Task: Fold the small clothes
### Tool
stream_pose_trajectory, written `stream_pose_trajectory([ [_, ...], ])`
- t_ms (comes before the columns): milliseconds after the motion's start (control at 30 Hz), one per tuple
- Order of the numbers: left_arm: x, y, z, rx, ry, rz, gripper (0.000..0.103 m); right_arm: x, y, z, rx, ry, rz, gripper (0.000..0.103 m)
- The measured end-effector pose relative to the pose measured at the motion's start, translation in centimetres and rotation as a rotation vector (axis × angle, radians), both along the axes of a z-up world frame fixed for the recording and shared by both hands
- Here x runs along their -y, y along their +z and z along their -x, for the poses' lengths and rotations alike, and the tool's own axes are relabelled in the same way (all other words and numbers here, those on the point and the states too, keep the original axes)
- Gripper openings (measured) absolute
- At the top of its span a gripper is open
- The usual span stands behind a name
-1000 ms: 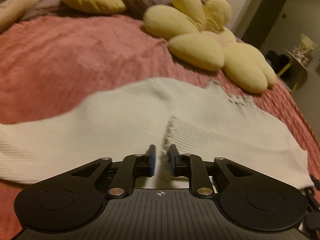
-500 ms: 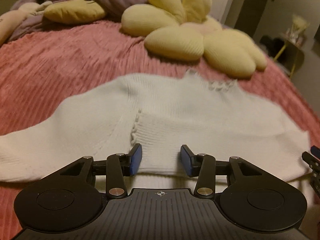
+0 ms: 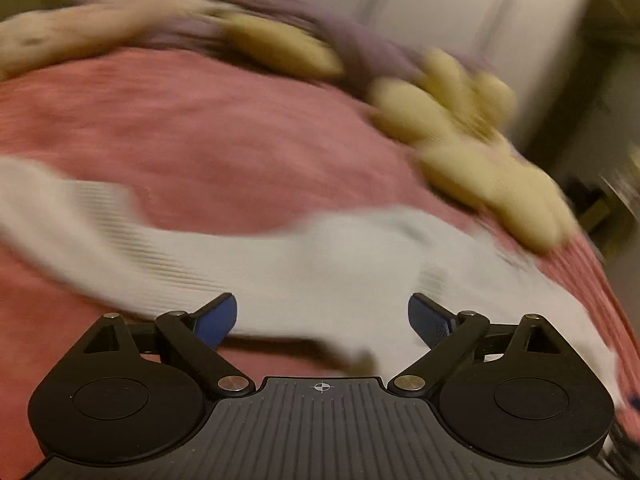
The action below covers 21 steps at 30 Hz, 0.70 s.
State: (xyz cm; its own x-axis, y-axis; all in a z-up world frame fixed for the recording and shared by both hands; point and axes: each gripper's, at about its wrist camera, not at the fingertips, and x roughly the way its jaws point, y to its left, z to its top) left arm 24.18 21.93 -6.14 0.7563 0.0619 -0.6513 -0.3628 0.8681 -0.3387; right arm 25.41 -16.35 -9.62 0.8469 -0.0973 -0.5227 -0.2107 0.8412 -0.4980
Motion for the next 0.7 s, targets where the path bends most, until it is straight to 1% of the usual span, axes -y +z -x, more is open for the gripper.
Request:
stream_pose_trajectory([
  [67, -4.1, -0.4, 2.0, -0.012, 0.132, 0.028, 0.096, 0.5, 0.9, 2.2, -0.023, 0.001, -0.082, 0.055],
  [133, -8.9, -1.2, 3.9, -0.039, 0.29, 0.093, 0.096, 1.0, 1.3, 4.0, -0.052, -0.007, -0.164, 0.055],
  [200, -13.0, -2.2, 5.5, -0.038, 0.422, 0.162, 0.092, 1.2, 1.4, 5.4, -0.081, -0.017, -0.219, 0.055],
  [233, -15.0, -2.7, 6.3, -0.023, 0.482, 0.204, 0.09, 1.3, 1.3, 6.0, -0.089, -0.034, -0.231, 0.055],
  [267, -16.5, -3.1, 6.9, 0.003, 0.516, 0.246, 0.084, 1.2, 1.3, 6.5, -0.091, -0.053, -0.239, 0.055],
  [333, -19.4, -3.7, 7.6, 0.06, 0.565, 0.331, 0.079, 1.3, 1.5, 7.0, -0.108, -0.086, -0.267, 0.055],
  [400, -21.5, -4.2, 7.6, 0.093, 0.612, 0.361, 0.079, 1.2, 1.7, 7.3, -0.127, -0.097, -0.276, 0.055],
  [433, -22.3, -4.5, 7.6, 0.105, 0.632, 0.378, 0.076, 0.9, 1.8, 7.2, -0.137, -0.094, -0.265, 0.055],
  [500, -23.6, -5.2, 7.5, 0.138, 0.663, 0.438, 0.07, 0.5, 1.9, 7.1, -0.15, -0.101, -0.238, 0.055],
  [533, -24.1, -5.3, 7.6, 0.152, 0.665, 0.45, 0.06, 0.3, 2.0, 7.2, -0.156, -0.105, -0.238, 0.055],
  [567, -24.5, -5.5, 7.4, 0.153, 0.659, 0.453, 0.046, 0.2, 2.0, 7.2, -0.161, -0.108, -0.244, 0.055],
  [600, -24.8, -5.7, 7.2, 0.142, 0.652, 0.455, 0.04, -0.1, 2.1, 7.2, -0.164, -0.114, -0.247, 0.055],
  [667, -25.3, -6.2, 7.1, 0.136, 0.652, 0.471, 0.014, -0.5, 2.3, 7.1, -0.166, -0.112, -0.244, 0.055],
  [700, -25.7, -6.7, 7.2, 0.134, 0.66, 0.499, 0.012, -0.8, 2.3, 7.1, -0.167, -0.107, -0.238, 0.055],
])
